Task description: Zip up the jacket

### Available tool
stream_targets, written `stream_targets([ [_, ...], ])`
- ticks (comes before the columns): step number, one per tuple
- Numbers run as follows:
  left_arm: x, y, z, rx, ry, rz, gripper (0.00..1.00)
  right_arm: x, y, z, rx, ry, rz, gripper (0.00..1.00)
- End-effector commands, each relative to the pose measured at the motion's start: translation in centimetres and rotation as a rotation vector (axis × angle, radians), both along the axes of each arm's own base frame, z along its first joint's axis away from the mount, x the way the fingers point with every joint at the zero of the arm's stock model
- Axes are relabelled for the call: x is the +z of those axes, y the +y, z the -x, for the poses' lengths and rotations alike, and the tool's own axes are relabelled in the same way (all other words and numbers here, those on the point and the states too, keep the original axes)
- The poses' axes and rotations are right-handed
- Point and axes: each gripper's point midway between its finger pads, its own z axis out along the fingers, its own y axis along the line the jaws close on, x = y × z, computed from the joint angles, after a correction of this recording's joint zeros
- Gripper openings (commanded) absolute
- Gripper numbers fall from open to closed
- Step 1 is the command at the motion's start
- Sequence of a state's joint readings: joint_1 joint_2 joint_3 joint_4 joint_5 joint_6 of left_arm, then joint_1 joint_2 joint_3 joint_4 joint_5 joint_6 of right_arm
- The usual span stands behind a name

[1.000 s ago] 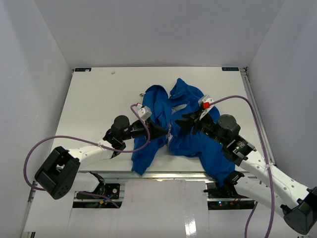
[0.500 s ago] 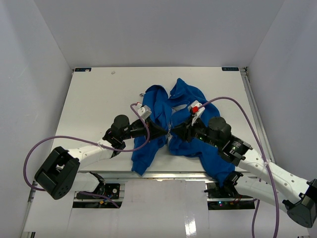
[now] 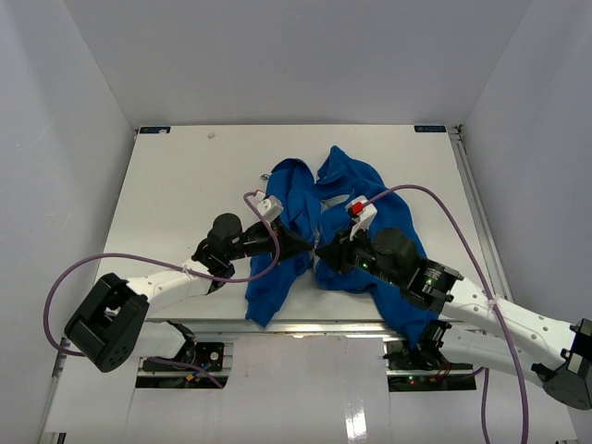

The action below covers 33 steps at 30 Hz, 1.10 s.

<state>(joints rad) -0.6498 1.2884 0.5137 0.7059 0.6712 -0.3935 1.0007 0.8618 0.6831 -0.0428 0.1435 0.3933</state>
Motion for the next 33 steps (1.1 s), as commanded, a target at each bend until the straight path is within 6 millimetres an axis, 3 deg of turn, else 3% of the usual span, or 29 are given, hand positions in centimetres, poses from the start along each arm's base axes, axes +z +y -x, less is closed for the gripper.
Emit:
stream_targets([
  [1, 1.3, -0.2, -0.6, 0.003, -0.020, 0.018, 0.00, 1.5, -0.5, -1.3, -0.140, -0.012, 0.002, 0.30],
  [17, 1.5, -0.2, -0.1, -0.018, -0.026, 0.026, 0.00, 0.0, 0.9, -2.1, -0.173, -0.056, 0.081, 0.34],
  [33, 1.6, -0.2, 0.4, -0.052, -0.018, 0.048, 0.00, 0.7, 1.4, -3.0, -0.202, -0.088, 0.057, 0.31],
])
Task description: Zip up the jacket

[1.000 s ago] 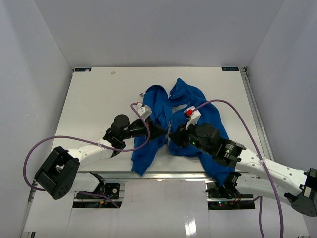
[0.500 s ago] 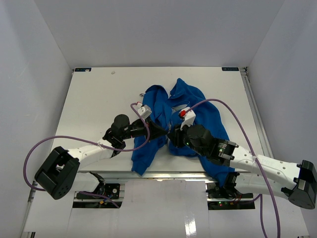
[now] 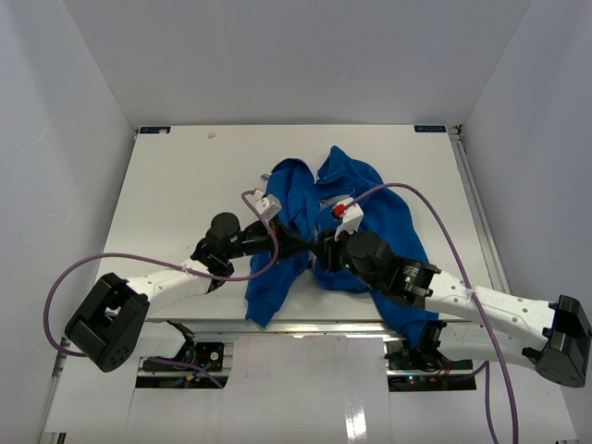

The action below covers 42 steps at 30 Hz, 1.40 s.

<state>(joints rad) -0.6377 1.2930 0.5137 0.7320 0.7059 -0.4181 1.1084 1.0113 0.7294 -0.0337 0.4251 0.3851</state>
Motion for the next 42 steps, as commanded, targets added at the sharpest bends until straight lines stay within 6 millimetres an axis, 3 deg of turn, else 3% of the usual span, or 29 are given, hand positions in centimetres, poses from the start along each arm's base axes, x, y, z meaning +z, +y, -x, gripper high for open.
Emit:
stream_targets([
  [1, 1.2, -0.2, 0.2, -0.030, -0.025, 0.029, 0.00, 2.9, 0.5, -1.0, -0.042, -0.059, -0.072, 0.30],
  [4, 1.1, -0.2, 0.2, -0.033, -0.024, 0.030, 0.00, 3.0, 0.6, -1.2, -0.048, -0.062, -0.075, 0.27],
  [8, 1.2, -0.3, 0.4, -0.041, -0.026, 0.032, 0.00, 2.8, 0.4, -1.5, -0.077, -0.059, -0.068, 0.11],
  [10, 1.1, -0.3, 0.4, -0.044, -0.025, 0.031, 0.00, 3.0, -0.1, -1.8, -0.106, -0.070, -0.074, 0.08],
  [16, 1.2, -0.3, 0.7, -0.057, -0.033, 0.033, 0.00, 4.0, -1.1, -2.6, -0.168, -0.117, -0.086, 0.08],
  [27, 1.0, -0.5, 1.3, -0.105, -0.029, 0.029, 0.00, 5.3, -0.3, -3.6, -0.169, -0.190, -0.095, 0.08],
  [42, 1.0, -0.5, 1.3, -0.105, -0.023, 0.024, 0.00, 7.1, -0.6, -5.6, -0.209, -0.235, -0.070, 0.08],
])
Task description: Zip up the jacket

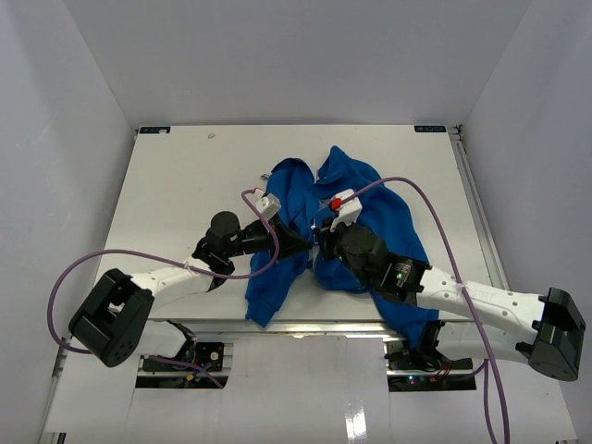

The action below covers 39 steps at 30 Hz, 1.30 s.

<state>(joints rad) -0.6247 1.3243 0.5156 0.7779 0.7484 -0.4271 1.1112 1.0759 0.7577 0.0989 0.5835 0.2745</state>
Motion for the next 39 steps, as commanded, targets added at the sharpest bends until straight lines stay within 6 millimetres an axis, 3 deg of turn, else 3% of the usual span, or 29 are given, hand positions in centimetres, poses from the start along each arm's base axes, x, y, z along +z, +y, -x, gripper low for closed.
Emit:
stream_targets([
  [1, 1.1, -0.4, 1.3, -0.078, -0.018, 0.011, 0.00, 5.1, -0.4, -2.7, -0.081, -0.089, -0.092, 0.08],
  [4, 1.1, -0.4, 1.2, -0.074, -0.017, 0.009, 0.00, 5.4, 0.2, -2.9, -0.056, -0.082, -0.077, 0.08],
  [6, 1.1, -0.3, 1.2, -0.065, -0.019, 0.010, 0.00, 4.4, 1.0, -2.3, 0.016, -0.060, -0.013, 0.11],
  [9, 1.3, -0.3, 1.1, -0.057, -0.018, 0.012, 0.00, 3.7, 0.8, -1.4, 0.084, -0.072, 0.051, 0.33],
  [11, 1.4, -0.3, 1.2, -0.060, -0.017, 0.015, 0.00, 4.2, -0.1, -1.0, 0.109, -0.125, 0.082, 0.45],
  [15, 1.6, -0.2, 1.2, -0.060, -0.019, 0.019, 0.00, 7.6, -1.9, -0.2, 0.183, -0.293, 0.140, 0.51],
  [17, 1.6, -0.1, 1.4, -0.064, -0.021, 0.020, 0.00, 8.9, -1.7, 1.6, 0.330, -0.419, 0.191, 0.52],
  [19, 1.7, -0.1, 1.4, -0.064, -0.023, 0.021, 0.00, 8.0, -0.7, 3.7, 0.515, -0.548, 0.273, 0.52],
  [20, 1.8, 0.0, 1.4, -0.063, -0.025, 0.022, 0.00, 5.4, -0.7, 4.1, 0.571, -0.574, 0.345, 0.53],
  [22, 1.8, 0.0, 1.4, -0.065, -0.024, 0.023, 0.00, 4.4, -1.0, 4.2, 0.604, -0.724, 0.437, 0.53],
  [24, 1.9, 0.0, 1.6, -0.073, -0.024, 0.027, 0.00, 3.3, -1.3, 4.1, 0.607, -0.735, 0.463, 0.51],
  [27, 2.0, 0.0, 1.7, -0.083, -0.022, 0.030, 0.00, 2.5, -0.9, 5.0, 0.681, -0.805, 0.483, 0.49],
  [33, 2.3, 0.0, 2.0, -0.102, -0.021, 0.034, 0.00, 1.2, -0.7, 4.6, 0.698, -0.847, 0.552, 0.53],
  [39, 2.4, 0.0, 2.2, -0.104, -0.026, 0.036, 0.00, 0.8, -1.2, 3.6, 0.604, -0.920, 0.560, 0.54],
])
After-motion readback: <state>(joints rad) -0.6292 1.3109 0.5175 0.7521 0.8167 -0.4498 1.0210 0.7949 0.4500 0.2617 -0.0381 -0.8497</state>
